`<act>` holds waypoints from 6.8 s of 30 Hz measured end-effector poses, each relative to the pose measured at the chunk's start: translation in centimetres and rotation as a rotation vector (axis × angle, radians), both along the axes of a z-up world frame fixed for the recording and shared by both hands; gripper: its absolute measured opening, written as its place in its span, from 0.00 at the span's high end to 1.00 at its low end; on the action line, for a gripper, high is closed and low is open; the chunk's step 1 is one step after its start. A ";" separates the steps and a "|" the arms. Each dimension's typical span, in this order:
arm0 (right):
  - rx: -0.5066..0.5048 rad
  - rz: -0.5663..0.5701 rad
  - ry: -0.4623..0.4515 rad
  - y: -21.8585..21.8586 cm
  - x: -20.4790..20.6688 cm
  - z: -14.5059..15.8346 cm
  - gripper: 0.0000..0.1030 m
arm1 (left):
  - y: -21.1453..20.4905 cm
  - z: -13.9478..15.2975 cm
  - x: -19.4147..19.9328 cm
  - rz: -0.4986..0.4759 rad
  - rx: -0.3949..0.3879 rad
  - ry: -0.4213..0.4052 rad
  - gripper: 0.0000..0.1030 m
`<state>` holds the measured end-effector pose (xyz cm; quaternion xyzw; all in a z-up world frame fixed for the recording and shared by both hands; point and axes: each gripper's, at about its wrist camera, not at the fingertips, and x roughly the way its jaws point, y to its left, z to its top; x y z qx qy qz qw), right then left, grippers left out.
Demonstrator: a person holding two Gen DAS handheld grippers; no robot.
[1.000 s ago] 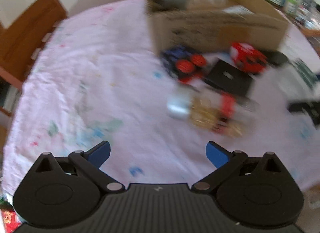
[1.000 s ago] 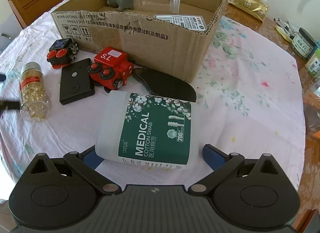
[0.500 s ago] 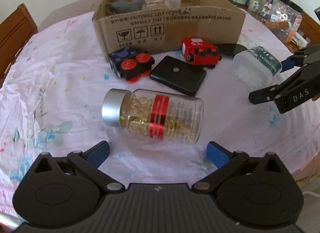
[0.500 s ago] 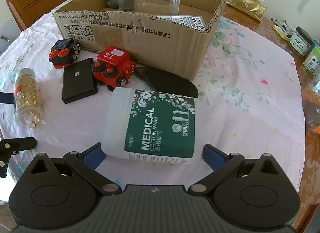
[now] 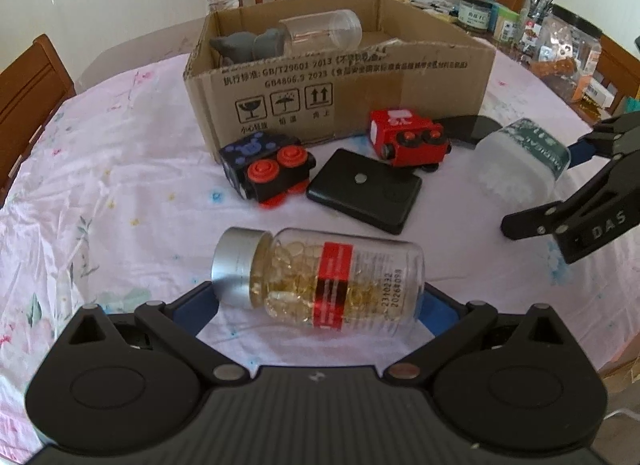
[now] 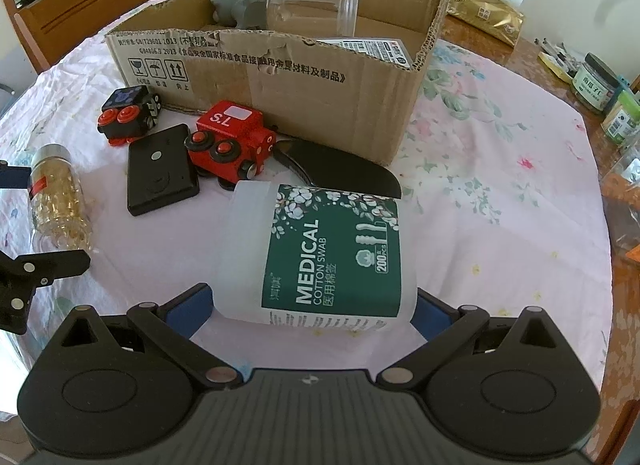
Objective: Organize rigid objects
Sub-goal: 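Grasp the glass capsule jar with silver lid with the left gripper, then carry the swab bottle and capsule jar into the box and open both grippers, then grasp the black red-wheeled toy block with the left gripper while the right gripper grasps the red S.L train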
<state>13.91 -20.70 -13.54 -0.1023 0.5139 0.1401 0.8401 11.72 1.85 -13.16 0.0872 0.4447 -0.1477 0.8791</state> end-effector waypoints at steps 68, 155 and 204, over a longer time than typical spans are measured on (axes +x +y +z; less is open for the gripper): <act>0.046 0.043 -0.074 5.0 14.7 10.4 0.15 | 2.3 11.1 7.7 -0.171 0.024 -0.004 0.07; 0.010 -0.412 -0.035 1.0 2.4 4.8 0.00 | 2.7 4.3 10.9 0.034 -0.051 0.043 0.03; -0.019 -0.330 0.007 5.1 6.4 1.1 0.00 | 8.8 0.5 9.8 0.213 0.042 0.117 0.03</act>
